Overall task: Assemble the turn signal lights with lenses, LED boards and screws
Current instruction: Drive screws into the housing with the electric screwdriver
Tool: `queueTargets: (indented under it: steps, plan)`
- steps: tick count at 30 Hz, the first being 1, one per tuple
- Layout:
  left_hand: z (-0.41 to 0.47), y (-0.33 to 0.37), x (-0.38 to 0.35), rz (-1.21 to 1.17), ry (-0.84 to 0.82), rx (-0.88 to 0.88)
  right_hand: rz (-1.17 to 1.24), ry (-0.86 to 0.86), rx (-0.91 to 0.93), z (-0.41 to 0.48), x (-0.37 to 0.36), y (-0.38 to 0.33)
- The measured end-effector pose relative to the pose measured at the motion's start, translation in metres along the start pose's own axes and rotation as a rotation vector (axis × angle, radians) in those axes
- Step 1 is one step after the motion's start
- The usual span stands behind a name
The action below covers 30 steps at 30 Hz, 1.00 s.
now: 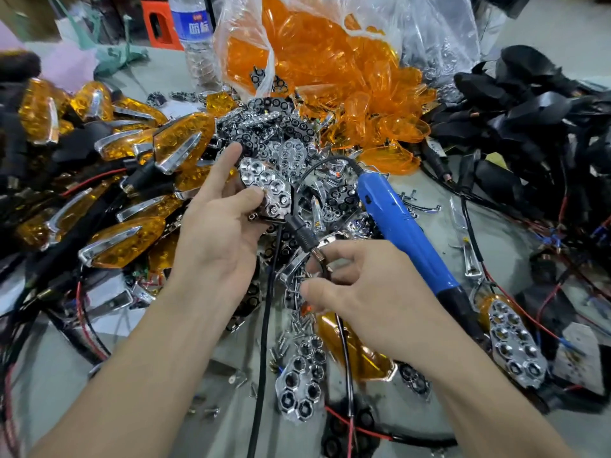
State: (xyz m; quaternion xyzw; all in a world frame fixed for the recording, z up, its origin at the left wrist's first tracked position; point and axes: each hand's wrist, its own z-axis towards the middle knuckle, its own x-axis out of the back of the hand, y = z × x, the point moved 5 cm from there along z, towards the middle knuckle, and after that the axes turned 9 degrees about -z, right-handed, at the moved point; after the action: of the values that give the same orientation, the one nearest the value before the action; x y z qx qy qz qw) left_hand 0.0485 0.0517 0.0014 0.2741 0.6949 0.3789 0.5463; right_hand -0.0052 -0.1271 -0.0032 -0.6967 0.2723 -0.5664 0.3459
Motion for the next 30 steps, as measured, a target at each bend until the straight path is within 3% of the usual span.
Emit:
queueTargets:
  steps: [10, 15, 24, 30]
  plan:
    - [-0.001, 0.004, -0.011, 0.267, -0.279, -0.127, 0.005, 0.176, -0.002, 0.007, 0.014, 0.014]
    - [-0.008, 0.004, -0.018, 0.311, -0.397, -0.138, 0.128, 0.202, -0.025, 0.01, 0.018, 0.02]
    - [-0.012, -0.001, -0.019, 0.354, -0.4, -0.139, 0.009, 0.234, -0.005, 0.007, 0.021, 0.012]
    - [-0.009, -0.005, -0.015, 0.368, -0.233, -0.145, 0.03, 0.205, -0.005, 0.007, 0.018, 0.013]
